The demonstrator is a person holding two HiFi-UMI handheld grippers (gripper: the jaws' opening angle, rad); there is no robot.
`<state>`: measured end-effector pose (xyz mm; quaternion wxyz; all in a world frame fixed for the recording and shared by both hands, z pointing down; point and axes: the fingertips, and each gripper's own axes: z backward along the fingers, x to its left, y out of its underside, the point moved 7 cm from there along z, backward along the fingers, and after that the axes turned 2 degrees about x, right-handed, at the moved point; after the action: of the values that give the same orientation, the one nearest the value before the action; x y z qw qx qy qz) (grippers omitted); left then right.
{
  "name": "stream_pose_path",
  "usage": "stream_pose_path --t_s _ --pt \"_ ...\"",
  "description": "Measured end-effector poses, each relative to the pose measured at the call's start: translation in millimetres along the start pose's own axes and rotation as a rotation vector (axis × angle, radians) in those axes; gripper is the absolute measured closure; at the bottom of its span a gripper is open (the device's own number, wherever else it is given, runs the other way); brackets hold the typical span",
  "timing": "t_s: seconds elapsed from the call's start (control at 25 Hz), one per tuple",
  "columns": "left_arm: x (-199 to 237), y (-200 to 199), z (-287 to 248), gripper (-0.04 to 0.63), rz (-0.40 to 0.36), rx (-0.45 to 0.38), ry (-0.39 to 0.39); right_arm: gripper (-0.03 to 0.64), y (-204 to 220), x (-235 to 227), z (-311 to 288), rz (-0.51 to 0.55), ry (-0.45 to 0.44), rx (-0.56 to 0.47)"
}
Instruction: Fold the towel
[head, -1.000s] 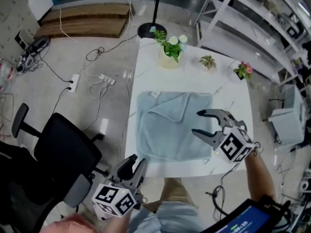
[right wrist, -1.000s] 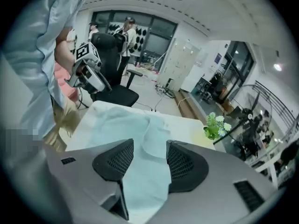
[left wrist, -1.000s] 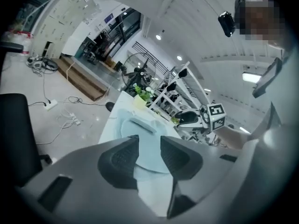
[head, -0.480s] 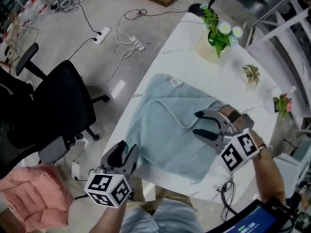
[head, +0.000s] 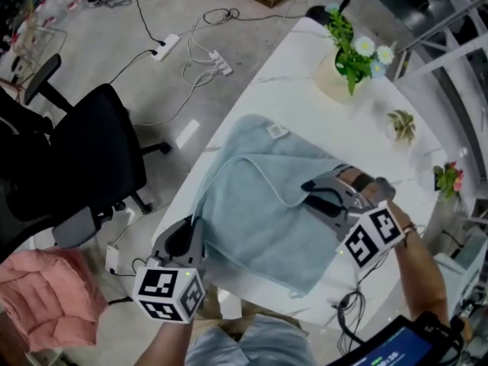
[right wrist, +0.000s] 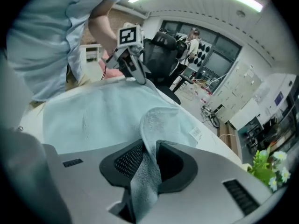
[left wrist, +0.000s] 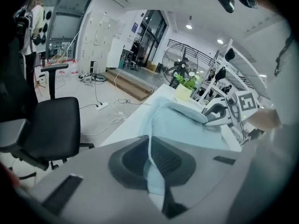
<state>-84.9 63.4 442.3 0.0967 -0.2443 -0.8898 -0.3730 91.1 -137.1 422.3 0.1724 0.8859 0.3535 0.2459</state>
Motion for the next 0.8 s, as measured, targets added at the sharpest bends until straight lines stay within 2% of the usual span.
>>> stream_pose_path --t_s 0.04,0.16,0.24,0.48,0.68,0.8 --pt "-1 0 1 0.575 0.0 -0.005 0.002 0.512 0 -4 4 -0.037 -0.005 -0.028" --pt "-2 0 4 0.575 0.01 -0.018 0.012 0.582 -2 -17 16 -0.128 -0.02 -0.095" --pt "-4 -2 8 0.575 0.023 -0.037 0.02 0.589 -5 -28 23 -0.183 -0.02 -0.139" --pt "-20 -11 43 0.577 0.084 -0.1 0.038 0.589 -16 -84 39 -0.343 0.113 -0.274" --pt "-34 -8 73 0.577 0.15 -0.136 0.065 0.589 -18 -120 29 -0.406 0.148 -0.259" --pt "-27 -1 73 0.577 0.169 -0.131 0.049 0.589 -15 -133 8 -0.42 0.139 -0.218"
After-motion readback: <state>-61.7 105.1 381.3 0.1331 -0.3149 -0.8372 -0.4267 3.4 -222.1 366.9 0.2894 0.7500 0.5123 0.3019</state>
